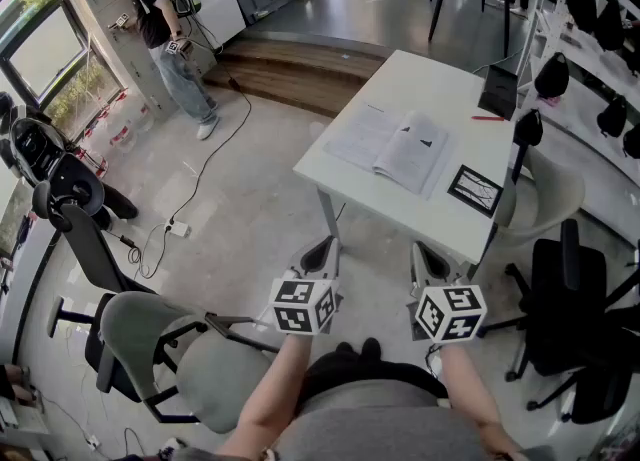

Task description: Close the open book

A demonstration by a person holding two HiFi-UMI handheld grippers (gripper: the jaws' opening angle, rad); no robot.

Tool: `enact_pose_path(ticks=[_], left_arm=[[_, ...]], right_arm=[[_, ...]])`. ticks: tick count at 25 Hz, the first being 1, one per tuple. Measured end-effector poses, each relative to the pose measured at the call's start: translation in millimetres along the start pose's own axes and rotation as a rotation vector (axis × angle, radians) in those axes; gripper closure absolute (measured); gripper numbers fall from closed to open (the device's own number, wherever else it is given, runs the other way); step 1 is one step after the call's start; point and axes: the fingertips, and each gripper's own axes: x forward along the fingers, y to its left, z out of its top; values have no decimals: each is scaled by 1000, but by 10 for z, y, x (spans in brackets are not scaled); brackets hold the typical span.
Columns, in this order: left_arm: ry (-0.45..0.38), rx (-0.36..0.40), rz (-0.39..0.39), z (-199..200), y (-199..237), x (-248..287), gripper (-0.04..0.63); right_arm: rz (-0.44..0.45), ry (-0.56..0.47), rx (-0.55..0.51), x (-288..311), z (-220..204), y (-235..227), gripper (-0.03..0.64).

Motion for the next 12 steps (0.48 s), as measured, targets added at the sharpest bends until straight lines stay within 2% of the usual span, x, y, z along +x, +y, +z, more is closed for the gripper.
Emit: enact_pose_path(ticks=[12], left_arm=[[-11, -14, 13, -55, -10, -26, 588]], right_arm=[[10, 8, 4, 20, -37, -9, 614]])
